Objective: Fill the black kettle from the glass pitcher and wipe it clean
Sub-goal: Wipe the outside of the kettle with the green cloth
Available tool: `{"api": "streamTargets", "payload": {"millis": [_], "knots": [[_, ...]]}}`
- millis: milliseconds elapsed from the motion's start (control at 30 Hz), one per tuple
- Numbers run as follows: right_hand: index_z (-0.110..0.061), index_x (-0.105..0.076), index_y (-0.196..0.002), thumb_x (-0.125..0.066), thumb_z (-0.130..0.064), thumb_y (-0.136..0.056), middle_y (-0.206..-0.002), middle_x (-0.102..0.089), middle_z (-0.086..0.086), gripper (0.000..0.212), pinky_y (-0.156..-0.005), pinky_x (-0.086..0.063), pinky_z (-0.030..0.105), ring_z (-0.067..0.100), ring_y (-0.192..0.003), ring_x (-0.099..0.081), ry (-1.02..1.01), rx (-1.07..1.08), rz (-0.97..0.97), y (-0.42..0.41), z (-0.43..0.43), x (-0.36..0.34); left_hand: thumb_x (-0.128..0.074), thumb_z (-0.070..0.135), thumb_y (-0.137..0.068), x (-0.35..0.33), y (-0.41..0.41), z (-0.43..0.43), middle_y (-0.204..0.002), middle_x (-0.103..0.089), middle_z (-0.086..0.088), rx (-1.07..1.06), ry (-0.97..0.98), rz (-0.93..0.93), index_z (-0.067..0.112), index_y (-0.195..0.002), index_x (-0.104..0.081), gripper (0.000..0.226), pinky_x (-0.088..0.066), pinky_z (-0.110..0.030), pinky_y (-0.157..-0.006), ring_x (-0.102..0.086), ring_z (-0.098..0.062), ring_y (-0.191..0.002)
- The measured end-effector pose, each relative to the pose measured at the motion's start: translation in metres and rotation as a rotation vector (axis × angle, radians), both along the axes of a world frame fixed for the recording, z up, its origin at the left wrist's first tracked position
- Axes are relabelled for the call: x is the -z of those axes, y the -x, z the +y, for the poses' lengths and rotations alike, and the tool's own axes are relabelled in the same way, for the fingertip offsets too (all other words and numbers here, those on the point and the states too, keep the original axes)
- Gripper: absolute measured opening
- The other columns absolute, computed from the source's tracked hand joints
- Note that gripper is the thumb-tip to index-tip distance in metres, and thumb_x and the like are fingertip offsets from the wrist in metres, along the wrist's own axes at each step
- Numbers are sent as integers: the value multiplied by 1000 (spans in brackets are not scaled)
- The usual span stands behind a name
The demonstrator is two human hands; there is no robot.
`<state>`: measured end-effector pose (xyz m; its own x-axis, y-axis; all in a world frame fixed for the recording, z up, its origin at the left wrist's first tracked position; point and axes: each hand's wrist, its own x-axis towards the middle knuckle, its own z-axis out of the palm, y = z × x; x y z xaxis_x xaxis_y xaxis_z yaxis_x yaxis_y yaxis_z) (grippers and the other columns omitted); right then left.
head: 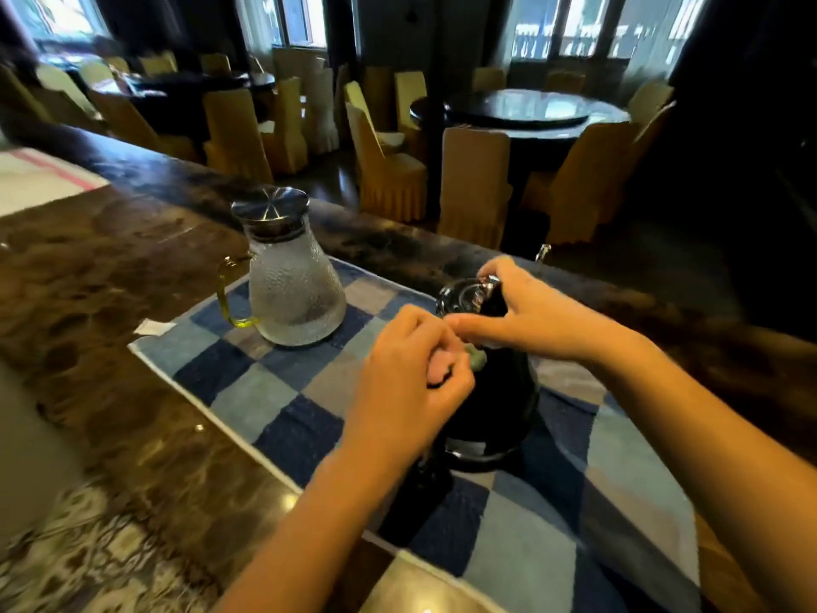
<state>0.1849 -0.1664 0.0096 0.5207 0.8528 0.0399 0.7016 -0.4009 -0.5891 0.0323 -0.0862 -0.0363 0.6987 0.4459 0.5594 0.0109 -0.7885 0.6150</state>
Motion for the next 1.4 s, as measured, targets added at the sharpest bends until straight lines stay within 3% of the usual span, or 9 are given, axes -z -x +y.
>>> {"api": "streamTargets", "payload": {"millis": [167, 333, 467, 600, 767, 900, 1133, 1333, 1400], "knots": [[-23, -41, -115, -54, -86, -48, -109, -57, -4, 93, -83, -52, 44, 15, -92, -61, 7, 23, -26, -3, 2, 5, -62, 17, -87, 6, 1, -5, -76, -56, 4, -102, 218, -1, 16, -82, -55, 10, -37, -13, -59, -53, -4, -70], [-22, -42, -117, -62, -78, -61, -116, -50, -4, 82, -77, -44, 38, 17, -98, -56, -7, 37, -27, -6, 1, 8, -62, 15, -89, 12, 5, -11, -80, -62, 1, -49, 515, -104, 17, -87, -61, 3, -48, -27, -67, -59, -5, -74], [-22, -43, -116, -62, -78, -61, -113, -50, -5, 81, -74, -43, 37, 17, -96, -56, -15, 32, 0, -7, 2, 9, -61, 11, -87, 29, 18, -26, -100, -64, 17, -104, 237, -214, 30, -106, -60, 27, -44, -10, -80, -60, 1, -98], [-23, -43, -115, -61, -79, -58, -110, -51, -6, 82, -77, -49, 36, 14, -94, -57, -20, 18, 10, -8, 4, 10, -63, -2, -80, 43, 17, -18, -114, -59, 0, -71, 23, -304, 15, -110, -62, 35, -42, -12, -91, -54, -5, -115], [-25, -44, -113, -56, -87, -47, -109, -52, -7, 90, -83, -53, 44, 13, -94, -58, -28, 32, 15, -8, 5, 12, -58, 39, -89, 29, 14, -22, -95, -63, 5, -50, 260, -378, 14, -83, -63, 25, -50, -30, -81, -61, -15, -95], [-26, -44, -112, -55, -88, -45, -108, -53, -7, 91, -83, -53, 43, 12, -93, -58, -52, 34, 18, -9, 5, 13, -61, 32, -88, 24, 8, -27, -87, -63, -6, -151, 532, -343, 14, -81, -61, 19, -56, -37, -67, -62, -27, -81], [-24, -45, -115, -65, -76, -59, -110, -53, -6, 79, -82, -52, 38, 12, -94, -57, -79, 13, 24, -7, 4, 12, -55, 30, -90, 33, 22, -32, -107, -65, 27, -183, 398, -304, 40, -110, -60, 23, -47, -13, -85, -61, 1, -105], [-23, -45, -114, -66, -74, -60, -109, -53, -7, 77, -85, -52, 40, 11, -94, -57, -88, 7, 46, -5, 1, 10, -60, 34, -73, 66, 40, -31, -95, -76, -8, -254, 817, -292, 45, -85, -73, 21, -55, -28, -74, -68, -15, -87], [-23, -45, -116, -67, -71, -61, -108, -52, -7, 76, -84, -52, 38, 10, -93, -56, -91, 5, 51, -5, 1, 9, -62, 27, -75, 68, 47, -28, -86, -77, -2, -220, 859, -225, 46, -81, -74, 23, -56, -29, -72, -70, -10, -80]]}}
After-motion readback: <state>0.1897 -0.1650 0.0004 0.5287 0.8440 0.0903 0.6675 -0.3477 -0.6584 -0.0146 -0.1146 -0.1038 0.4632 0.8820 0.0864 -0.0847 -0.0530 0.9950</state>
